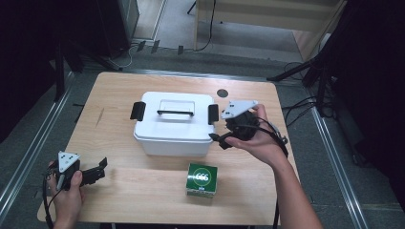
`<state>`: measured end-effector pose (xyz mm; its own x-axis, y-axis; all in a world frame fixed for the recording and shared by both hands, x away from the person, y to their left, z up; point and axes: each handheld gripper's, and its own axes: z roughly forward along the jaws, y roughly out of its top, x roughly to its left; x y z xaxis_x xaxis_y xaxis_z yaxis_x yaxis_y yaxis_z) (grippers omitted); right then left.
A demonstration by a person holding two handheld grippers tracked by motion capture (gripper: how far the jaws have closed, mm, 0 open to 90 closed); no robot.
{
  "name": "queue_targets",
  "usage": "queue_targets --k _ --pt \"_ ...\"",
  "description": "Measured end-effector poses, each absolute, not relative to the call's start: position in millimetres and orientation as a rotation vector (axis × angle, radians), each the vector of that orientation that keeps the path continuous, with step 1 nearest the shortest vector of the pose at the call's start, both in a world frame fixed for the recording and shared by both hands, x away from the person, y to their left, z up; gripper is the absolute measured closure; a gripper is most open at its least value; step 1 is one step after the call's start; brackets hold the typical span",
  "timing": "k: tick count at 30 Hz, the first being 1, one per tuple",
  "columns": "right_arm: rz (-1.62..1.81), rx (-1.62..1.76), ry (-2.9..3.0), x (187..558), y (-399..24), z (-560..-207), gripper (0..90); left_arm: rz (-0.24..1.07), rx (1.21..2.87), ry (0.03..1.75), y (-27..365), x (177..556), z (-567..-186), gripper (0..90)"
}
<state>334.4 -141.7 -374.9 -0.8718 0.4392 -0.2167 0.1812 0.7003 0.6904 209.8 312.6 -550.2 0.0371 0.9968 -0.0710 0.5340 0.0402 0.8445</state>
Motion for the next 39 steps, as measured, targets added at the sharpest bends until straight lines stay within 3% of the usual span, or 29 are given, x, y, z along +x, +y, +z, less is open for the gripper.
queue_targets --k 14,16,22,23,39 --pt "0.838 0.289 2.656 364 -84 -357 38.8 0.818 1.604 1.554 310 207 -550 0.0" --pt "0.801 0.244 2.69 367 -74 -354 45.9 0.822 1.607 1.549 310 207 -550 0.0" --pt "0.673 0.173 2.749 369 -56 -347 52.8 0.821 1.622 1.545 309 208 -550 0.0" --pt "0.649 0.167 2.768 372 -49 -346 57.8 0.818 1.625 1.543 309 208 -550 0.0" --pt "0.524 0.034 2.84 391 -4 -355 78.3 0.799 1.63 1.518 308 208 -550 0.0"
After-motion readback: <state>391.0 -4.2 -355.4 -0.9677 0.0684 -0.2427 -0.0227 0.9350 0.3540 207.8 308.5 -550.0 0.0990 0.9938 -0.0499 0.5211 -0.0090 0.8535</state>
